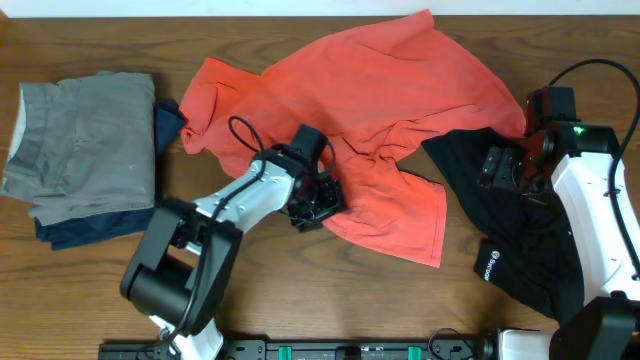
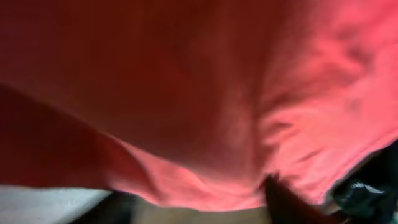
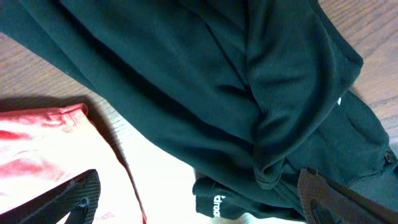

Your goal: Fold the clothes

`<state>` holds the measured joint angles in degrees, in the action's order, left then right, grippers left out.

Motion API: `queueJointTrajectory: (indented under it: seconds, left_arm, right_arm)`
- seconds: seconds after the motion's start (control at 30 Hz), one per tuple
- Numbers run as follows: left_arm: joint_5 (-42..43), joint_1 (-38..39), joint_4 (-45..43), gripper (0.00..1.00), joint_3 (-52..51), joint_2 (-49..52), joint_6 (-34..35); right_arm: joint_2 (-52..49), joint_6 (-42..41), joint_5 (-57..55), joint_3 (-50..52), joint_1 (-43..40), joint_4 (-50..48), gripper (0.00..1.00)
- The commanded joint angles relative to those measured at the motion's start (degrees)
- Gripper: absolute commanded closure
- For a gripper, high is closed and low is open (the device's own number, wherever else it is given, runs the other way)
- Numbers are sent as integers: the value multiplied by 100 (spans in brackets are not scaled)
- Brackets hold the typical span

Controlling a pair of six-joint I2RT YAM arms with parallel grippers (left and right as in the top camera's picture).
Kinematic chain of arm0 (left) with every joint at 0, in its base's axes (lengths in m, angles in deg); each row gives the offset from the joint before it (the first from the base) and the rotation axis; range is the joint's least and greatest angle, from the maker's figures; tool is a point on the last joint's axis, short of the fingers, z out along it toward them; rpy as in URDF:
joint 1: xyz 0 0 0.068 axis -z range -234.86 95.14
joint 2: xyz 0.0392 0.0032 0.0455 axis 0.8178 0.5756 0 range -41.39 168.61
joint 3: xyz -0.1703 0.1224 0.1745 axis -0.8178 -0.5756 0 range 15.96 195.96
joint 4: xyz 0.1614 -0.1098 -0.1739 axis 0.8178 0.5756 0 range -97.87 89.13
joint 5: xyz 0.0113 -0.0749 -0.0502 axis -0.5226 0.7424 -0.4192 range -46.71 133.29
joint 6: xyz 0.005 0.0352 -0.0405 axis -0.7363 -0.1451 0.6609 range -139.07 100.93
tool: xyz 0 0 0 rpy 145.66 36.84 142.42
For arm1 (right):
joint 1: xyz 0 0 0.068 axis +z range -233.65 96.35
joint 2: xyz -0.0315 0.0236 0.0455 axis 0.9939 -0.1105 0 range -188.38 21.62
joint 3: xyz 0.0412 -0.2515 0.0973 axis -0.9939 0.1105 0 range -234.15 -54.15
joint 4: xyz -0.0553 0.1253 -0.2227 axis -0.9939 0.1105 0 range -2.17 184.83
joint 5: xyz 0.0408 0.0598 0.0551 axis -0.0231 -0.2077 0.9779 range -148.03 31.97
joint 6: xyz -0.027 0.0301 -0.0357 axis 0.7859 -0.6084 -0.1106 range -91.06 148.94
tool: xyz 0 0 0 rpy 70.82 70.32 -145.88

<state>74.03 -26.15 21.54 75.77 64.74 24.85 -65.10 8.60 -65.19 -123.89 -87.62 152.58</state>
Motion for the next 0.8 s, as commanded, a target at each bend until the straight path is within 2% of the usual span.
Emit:
queueJointTrajectory:
  seconds: [0.0,0.07,0.2,0.27,0.4,0.47,0.57,0.67,0.7,0.77]
  left_arm:
    - [-74,-9,7,85,-33,125,72]
    - [-72,-17,61,94,-33,125,72]
    - [-70,-37,452,94,-33,120,31]
    - [-72,-107,975,94,-33,94,-269]
    - [-291,-411,2382,94,-33,26,-1298]
    - [-800,-671,3086,94,-33,-31,-1633]
    - [-1786,-1211,3779,94,-33,-208,-1714]
    - [-2026,-1805,3838,94,-33,-455,-1711]
    - [-1980,-2009,3797,94,-33,-544,-1711]
    - [-1873,-2363,3679,94,-33,-691,-1687]
  right_arm:
    - [76,70,-31,24,-31,-70,1]
    - [72,70,-31,26,-31,-118,1]
    - [35,70,15,28,-28,-184,1]
    - [-2,129,208,50,-9,-260,1]
    - [-140,662,761,168,92,-433,1]
    - [-236,780,855,275,168,-566,13]
    - [-431,785,1049,437,289,-914,55]
    - [-651,1093,1637,568,424,-1423,88]
    - [-734,1239,1836,610,481,-1635,96]
    - [-931,1480,1963,664,599,-1991,99]
